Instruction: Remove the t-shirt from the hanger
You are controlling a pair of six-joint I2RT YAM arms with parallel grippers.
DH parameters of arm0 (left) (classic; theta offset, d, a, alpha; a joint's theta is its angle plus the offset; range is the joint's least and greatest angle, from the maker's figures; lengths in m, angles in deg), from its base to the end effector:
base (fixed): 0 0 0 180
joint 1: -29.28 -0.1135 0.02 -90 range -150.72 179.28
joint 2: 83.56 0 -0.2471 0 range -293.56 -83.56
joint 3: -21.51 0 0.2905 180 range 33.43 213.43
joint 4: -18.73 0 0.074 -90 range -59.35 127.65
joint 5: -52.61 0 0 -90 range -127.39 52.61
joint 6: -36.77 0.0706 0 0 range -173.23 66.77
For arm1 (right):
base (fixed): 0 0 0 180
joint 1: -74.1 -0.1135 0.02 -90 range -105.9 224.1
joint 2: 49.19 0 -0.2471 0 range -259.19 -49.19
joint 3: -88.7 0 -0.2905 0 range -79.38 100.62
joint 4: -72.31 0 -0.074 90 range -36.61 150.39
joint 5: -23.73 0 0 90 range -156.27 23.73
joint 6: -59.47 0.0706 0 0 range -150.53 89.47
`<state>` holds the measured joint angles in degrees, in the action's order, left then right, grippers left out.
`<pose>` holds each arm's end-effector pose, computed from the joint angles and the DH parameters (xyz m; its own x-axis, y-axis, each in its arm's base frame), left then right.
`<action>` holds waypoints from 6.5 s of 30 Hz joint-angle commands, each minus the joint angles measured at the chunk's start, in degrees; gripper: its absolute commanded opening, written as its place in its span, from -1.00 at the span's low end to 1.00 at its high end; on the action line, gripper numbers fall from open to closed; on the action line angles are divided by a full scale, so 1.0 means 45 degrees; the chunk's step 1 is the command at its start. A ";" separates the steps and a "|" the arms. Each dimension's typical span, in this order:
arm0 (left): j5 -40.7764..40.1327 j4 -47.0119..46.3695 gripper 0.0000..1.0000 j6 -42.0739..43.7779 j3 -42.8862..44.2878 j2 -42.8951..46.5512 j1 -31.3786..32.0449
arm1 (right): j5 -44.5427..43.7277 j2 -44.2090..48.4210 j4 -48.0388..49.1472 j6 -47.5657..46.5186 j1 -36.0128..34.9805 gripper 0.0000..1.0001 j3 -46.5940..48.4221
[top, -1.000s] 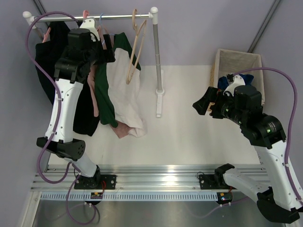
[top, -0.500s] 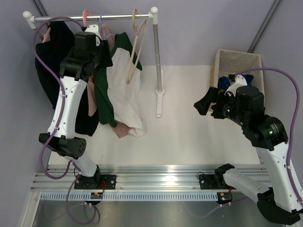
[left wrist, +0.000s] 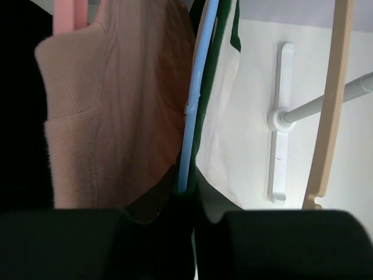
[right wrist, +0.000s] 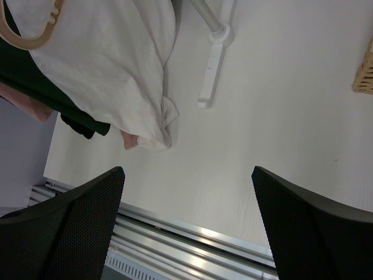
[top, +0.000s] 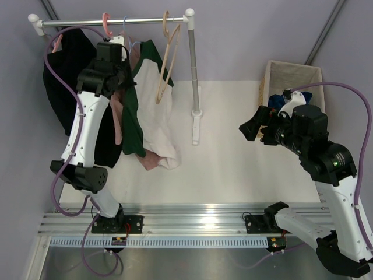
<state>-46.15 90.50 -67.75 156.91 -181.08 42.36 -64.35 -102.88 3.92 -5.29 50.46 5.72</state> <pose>0.3930 -0.0803 0.4567 -0.5510 -0.1264 -0.8249 -0.0389 0.9913 -0.1259 0.1969 0.0888 0.4507 -0.5337 0.2316 -0.8133 -0.2222 0.8896 0.3991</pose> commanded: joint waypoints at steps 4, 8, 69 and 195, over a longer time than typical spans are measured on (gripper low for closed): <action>-0.0222 0.0078 -1.00 -0.0482 0.1541 -0.0146 -0.0055 | -0.0366 0.0076 -0.0264 -0.0315 -0.0060 0.99 0.0522; -0.0690 -0.0195 -1.00 -0.0639 0.2227 0.0009 -0.0036 | -0.0366 0.0115 -0.0323 -0.0236 -0.0059 0.99 0.0600; 0.7683 0.0859 -1.00 -0.3491 -0.9237 1.3622 0.1370 | 0.7247 -0.0098 0.7228 0.0308 -0.0060 0.69 0.0932; 0.8552 -0.0362 0.98 -0.1385 -0.6461 0.7314 0.3930 | 1.0183 -0.3206 1.0187 0.0233 0.0272 -1.00 0.1948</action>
<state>12.78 71.73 -86.18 125.98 -149.56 60.98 -9.78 -121.24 52.20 0.13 50.64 14.15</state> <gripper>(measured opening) 0.985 0.036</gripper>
